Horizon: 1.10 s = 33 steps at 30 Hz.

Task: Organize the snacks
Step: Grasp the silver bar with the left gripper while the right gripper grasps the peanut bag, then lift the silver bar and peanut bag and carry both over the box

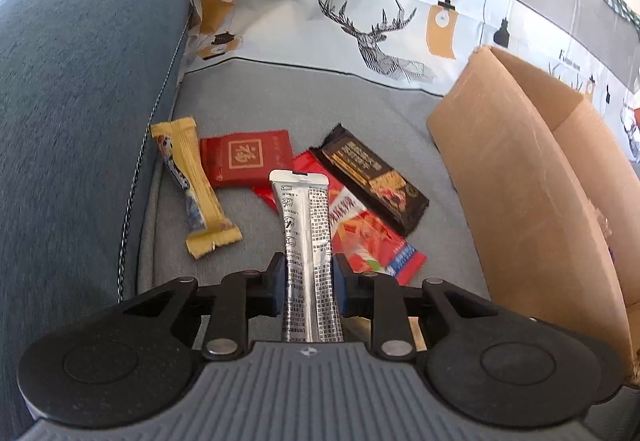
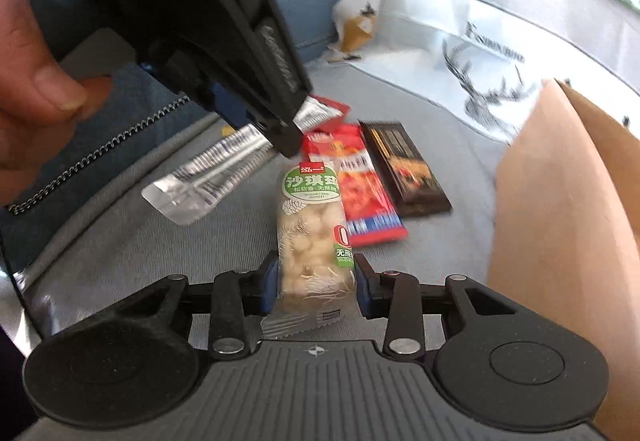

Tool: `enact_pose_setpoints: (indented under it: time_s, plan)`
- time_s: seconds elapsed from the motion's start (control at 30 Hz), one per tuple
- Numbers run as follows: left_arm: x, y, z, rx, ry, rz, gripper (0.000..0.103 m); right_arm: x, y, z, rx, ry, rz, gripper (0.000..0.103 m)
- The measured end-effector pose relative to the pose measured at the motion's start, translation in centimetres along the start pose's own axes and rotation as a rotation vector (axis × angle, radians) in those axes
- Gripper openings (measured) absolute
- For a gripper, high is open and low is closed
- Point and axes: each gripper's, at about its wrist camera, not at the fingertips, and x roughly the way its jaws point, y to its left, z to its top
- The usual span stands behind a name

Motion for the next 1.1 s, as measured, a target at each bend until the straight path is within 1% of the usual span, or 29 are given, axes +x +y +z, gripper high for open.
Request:
enact_pose_setpoints:
  time_s: [0.13,0.23,0.33,0.4,0.47,0.63,0.73,0.83,0.97,1.0,1.03,1.1]
  plan:
    - [-0.3,-0.6,-0.6,0.026,0.011,0.009,0.027,-1.2,-0.7,-1.0,0.065,0.057,-0.021,0.039]
    - [-0.3,-0.7,-0.9,0.037,0.019,0.01,0.027,-1.2,-1.7,-1.5,0.133,0.099,0.006,0.039]
    - [0.1,-0.7,-1.0,0.045,0.04,0.009,0.027,-1.3,-2.0,-1.6,0.147,0.087,0.02,0.041]
    - [0.5,-0.8,-1.1,0.054,0.066,0.015,0.027,-1.0,-2.2,-1.6,0.152,0.086,0.023,0.05]
    - [1.2,-0.8,-1.2,0.063,0.1,0.022,0.027,-0.5,-2.3,-1.6,0.165,0.093,0.024,0.054]
    - [2.6,-0.8,-1.7,0.093,0.174,0.053,0.028,0.8,-2.7,-1.5,0.194,0.105,0.023,0.057]
    - [2.9,-0.7,-1.8,0.103,0.179,0.053,0.029,1.1,-2.7,-1.3,0.191,0.094,0.02,0.057]
    - [3.1,-0.7,-1.9,0.12,0.18,0.057,0.033,1.2,-2.6,-1.3,0.18,0.09,0.017,0.056]
    - [3.2,-1.1,-1.9,0.146,0.179,0.061,0.033,1.2,-2.6,-1.2,0.174,0.09,0.017,0.056]
    - [3.2,-1.1,-1.9,0.149,0.179,0.062,0.033,1.2,-2.6,-1.2,0.174,0.09,0.018,0.054]
    - [3.2,-1.2,-1.9,0.152,0.177,0.062,0.033,1.1,-2.6,-1.2,0.173,0.088,0.019,0.053]
    - [3.2,-1.2,-2.0,0.159,0.173,0.068,0.03,1.0,-2.5,-1.2,0.165,0.082,0.028,0.039]
